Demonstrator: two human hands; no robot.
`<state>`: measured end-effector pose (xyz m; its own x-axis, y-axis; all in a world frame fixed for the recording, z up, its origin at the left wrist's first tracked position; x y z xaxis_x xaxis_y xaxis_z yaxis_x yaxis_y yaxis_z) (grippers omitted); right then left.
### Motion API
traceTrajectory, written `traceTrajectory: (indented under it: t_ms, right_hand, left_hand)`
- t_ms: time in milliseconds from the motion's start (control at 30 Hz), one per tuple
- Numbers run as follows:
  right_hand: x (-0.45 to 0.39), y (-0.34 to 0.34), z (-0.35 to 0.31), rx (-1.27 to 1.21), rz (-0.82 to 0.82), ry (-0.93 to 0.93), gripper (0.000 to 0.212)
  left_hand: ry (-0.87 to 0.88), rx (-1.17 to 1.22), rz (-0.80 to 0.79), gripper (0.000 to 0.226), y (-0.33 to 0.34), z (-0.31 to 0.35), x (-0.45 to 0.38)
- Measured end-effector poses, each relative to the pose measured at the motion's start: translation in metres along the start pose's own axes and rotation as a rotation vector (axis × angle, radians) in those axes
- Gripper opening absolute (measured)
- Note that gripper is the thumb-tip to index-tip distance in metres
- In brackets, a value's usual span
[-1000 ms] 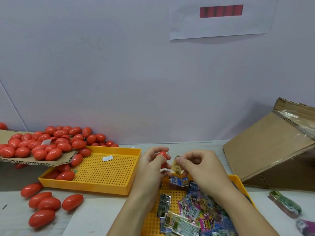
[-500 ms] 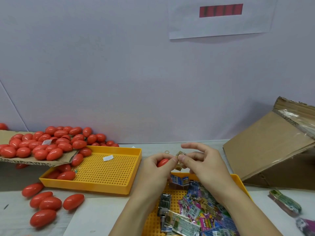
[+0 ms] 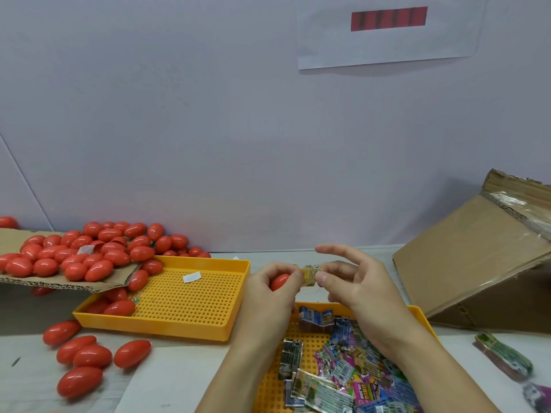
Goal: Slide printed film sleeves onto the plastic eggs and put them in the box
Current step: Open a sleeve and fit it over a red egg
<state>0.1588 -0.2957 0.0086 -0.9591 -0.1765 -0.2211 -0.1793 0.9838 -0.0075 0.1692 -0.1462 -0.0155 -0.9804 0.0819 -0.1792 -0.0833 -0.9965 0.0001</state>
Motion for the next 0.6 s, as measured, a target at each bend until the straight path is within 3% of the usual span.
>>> traceTrajectory:
  t_ms: [100,300,600]
  right_hand:
    - [0.0,-0.003,0.0,-0.079,0.056,-0.015,0.033]
    - [-0.002,-0.004,0.004,-0.109,0.089,0.002,0.03]
    - [-0.002,0.0,0.01,-0.165,0.006,0.079,0.025]
  left_hand:
    - [0.003,-0.036,-0.08,0.003,0.006,0.004,0.004]
    - [0.013,-0.082,-0.158,0.006,0.015,0.007,0.006]
    - [0.012,-0.016,0.022,0.007,0.001,0.005,0.003]
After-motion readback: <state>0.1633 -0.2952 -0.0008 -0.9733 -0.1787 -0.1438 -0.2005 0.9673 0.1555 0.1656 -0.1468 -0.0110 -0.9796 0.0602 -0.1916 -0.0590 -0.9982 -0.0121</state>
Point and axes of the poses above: each hand's wrist, its own x-axis away from the middle knuckle, its own y-axis out of the palm, z = x × y, the point moved 6 cm from there along -x, towards the middle knuckle, and after that the axes turned 8 degrees about -z, right-handed, at the moved point
